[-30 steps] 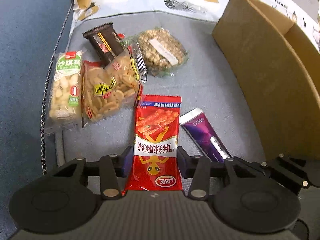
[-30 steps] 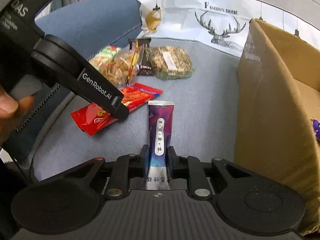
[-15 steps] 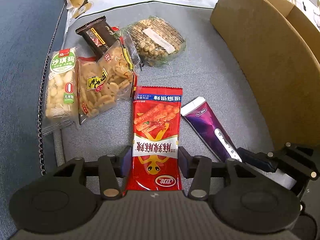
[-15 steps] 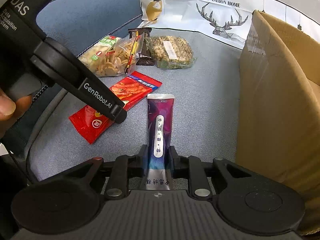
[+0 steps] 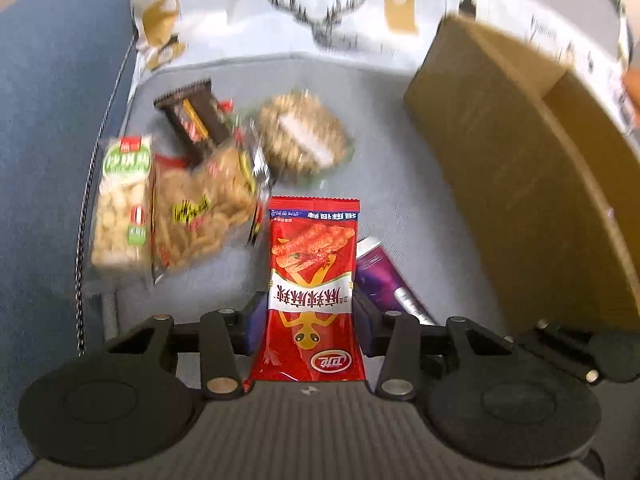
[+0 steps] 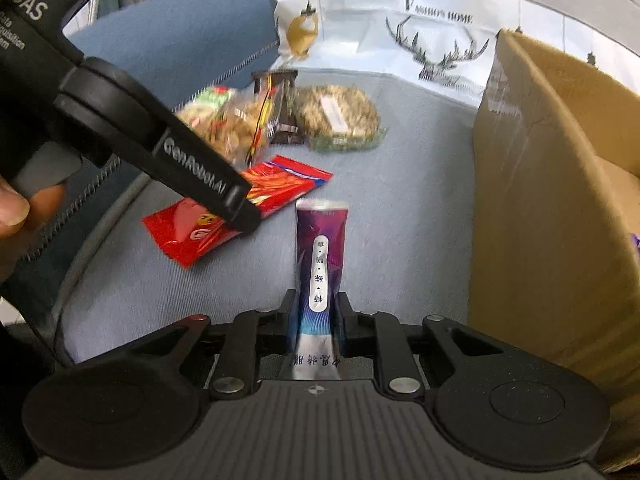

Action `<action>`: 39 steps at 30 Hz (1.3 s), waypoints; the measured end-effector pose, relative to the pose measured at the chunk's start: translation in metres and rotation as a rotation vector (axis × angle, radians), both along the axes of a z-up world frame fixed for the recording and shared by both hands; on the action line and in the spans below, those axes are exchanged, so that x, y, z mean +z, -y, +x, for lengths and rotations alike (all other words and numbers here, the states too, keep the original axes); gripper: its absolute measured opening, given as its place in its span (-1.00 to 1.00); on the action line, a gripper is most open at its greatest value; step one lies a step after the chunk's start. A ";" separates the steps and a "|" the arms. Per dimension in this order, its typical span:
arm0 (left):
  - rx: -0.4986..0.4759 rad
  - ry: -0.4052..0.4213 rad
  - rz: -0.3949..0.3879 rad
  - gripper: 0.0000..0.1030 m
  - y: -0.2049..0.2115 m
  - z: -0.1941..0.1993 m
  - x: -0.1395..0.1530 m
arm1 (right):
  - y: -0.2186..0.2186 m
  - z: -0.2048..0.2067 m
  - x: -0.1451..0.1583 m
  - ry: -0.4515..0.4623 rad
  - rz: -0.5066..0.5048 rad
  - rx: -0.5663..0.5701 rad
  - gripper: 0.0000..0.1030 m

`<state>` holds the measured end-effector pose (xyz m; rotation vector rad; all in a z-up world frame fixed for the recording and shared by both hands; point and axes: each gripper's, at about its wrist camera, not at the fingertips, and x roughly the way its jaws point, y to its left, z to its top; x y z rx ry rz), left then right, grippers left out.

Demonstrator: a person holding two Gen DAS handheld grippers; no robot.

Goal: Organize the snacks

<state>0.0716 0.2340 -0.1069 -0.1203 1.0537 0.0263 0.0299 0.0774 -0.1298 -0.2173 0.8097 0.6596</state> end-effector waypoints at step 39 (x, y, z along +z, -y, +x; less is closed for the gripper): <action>0.137 0.576 0.009 -0.05 0.075 -0.018 0.120 | 0.150 0.054 0.172 0.434 0.290 -0.211 -0.64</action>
